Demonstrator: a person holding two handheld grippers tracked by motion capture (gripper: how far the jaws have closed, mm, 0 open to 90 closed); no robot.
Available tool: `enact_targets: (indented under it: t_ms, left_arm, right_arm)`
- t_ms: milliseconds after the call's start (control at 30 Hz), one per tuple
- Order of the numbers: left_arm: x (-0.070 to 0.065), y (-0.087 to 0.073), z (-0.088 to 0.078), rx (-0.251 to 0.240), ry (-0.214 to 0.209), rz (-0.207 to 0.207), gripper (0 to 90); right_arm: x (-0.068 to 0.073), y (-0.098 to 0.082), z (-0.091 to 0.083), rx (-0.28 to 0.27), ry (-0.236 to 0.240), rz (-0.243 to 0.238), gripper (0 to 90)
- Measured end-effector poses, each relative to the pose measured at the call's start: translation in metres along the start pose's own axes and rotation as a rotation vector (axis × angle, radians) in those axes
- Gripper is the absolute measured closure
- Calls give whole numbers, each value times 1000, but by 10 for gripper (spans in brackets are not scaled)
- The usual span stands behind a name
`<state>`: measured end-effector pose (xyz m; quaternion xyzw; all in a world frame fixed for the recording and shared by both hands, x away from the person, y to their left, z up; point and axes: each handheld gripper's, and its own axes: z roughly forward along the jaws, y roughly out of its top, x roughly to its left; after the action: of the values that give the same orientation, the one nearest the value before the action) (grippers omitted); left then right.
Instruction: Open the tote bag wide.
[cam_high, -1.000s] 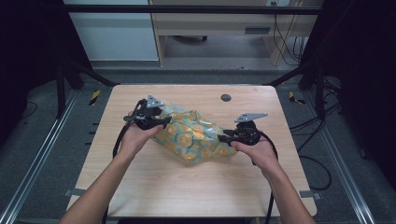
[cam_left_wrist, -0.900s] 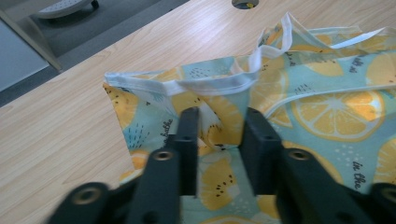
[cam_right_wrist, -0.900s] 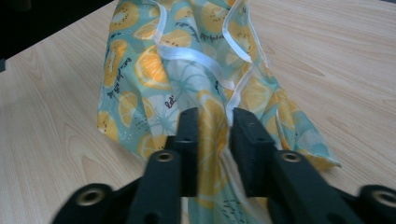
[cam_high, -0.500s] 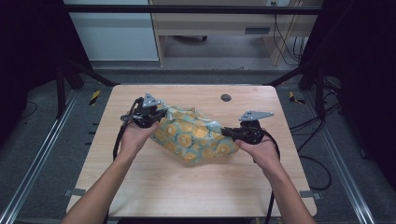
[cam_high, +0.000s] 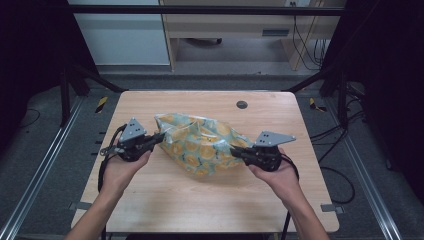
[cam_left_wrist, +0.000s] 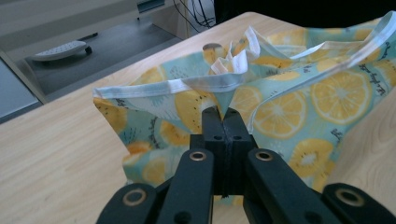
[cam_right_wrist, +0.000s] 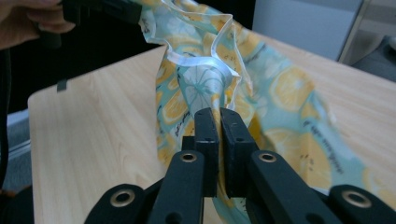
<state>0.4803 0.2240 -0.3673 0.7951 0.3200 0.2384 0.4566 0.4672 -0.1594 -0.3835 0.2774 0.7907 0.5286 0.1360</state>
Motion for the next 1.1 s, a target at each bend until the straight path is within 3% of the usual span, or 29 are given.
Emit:
enact_targets:
  t_ms: [200,300,467,633,733,833,933,1100]
  left_arm:
    - [-4,-29,-3,19,-36,-16,900]
    - [-9,-38,-1,36,-51,0,900]
    - [-15,-52,0,68,-48,30,900]
    - [-16,-69,8,113,-36,32,897]
    - [-12,-77,11,123,-33,9,886]
    - [-7,-80,10,137,-6,-12,759]
    - [-4,-81,7,133,-3,-30,688]
    - [-7,-80,-1,137,11,-27,525]
  right_arm:
    - [13,-20,10,56,29,-19,861]
    - [16,-27,15,85,31,-28,866]
    - [19,-33,17,111,40,-30,871]
    - [24,-42,22,148,48,-38,827]
    - [24,-45,25,158,51,-30,811]
    - [25,-46,24,176,62,-25,732]
    - [26,-44,22,175,61,-26,665]
    - [29,-43,19,181,65,-27,589]
